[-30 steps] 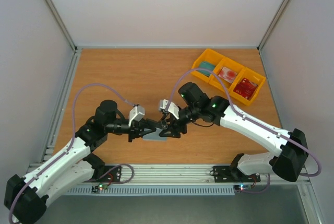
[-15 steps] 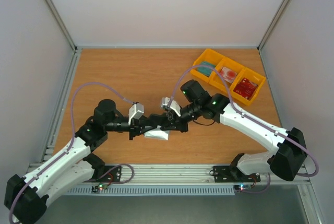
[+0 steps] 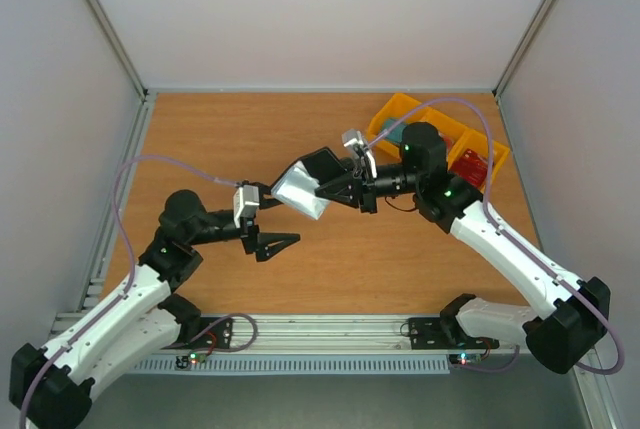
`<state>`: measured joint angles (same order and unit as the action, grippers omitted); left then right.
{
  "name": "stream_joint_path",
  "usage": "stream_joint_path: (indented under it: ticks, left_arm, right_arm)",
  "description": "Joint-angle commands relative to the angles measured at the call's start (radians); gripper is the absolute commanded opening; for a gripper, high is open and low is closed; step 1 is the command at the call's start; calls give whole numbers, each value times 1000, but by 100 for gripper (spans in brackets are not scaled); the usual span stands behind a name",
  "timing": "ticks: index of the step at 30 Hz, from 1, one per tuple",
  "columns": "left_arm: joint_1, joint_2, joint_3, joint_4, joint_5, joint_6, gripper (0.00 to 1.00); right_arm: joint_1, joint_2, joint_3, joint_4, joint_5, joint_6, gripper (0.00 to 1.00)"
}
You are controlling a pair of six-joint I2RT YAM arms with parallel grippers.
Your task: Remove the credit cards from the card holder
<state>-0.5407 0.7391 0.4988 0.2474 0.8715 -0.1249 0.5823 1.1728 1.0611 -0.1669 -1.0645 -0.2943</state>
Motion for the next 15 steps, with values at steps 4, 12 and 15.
stream_joint_path:
  ticks: [4, 12, 15]
  left_arm:
    - [-72, 2, 114, 315, -73, -27, 89]
    - [-87, -59, 114, 344, -72, -33, 26]
    - [-87, -60, 107, 360, -80, -36, 18]
  right_arm:
    - [11, 2, -37, 517, -49, 307, 1]
    - [11, 20, -38, 604, -73, 379, 1]
    - [24, 39, -8, 565, -79, 363, 1]
